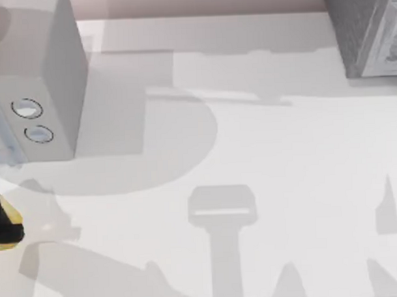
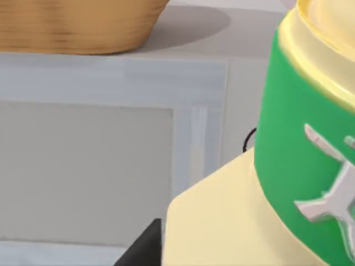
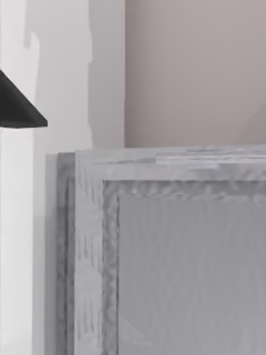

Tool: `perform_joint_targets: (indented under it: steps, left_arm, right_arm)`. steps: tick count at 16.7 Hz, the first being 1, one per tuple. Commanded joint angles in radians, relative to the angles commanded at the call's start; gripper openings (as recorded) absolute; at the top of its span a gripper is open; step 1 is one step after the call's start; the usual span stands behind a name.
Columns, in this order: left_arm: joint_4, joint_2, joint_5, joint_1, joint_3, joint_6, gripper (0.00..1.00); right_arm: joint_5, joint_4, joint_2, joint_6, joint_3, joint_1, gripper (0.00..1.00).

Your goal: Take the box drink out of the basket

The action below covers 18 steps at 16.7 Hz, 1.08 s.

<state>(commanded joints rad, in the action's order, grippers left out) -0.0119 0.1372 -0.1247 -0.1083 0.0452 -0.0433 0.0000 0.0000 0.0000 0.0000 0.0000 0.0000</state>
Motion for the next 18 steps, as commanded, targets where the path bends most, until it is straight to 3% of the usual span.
perform_joint_targets:
  steps: [12, 15, 18]
  left_arm:
    - [0.012, 0.653, -0.699, -0.518, 0.343, -0.289, 0.0]
    - [0.011, 0.766, -0.826, -0.595, 0.405, -0.354, 0.0]
    - [0.011, 0.811, -0.877, -0.624, 0.43, -0.382, 0.0]
  right_arm:
    - [0.0, 0.0, 0.0, 0.0, 0.0, 0.0, 1.0]
    - [0.0, 0.0, 0.0, 0.0, 0.0, 0.0, 1.0]
    - [0.0, 0.0, 0.0, 0.0, 0.0, 0.0, 1.0]
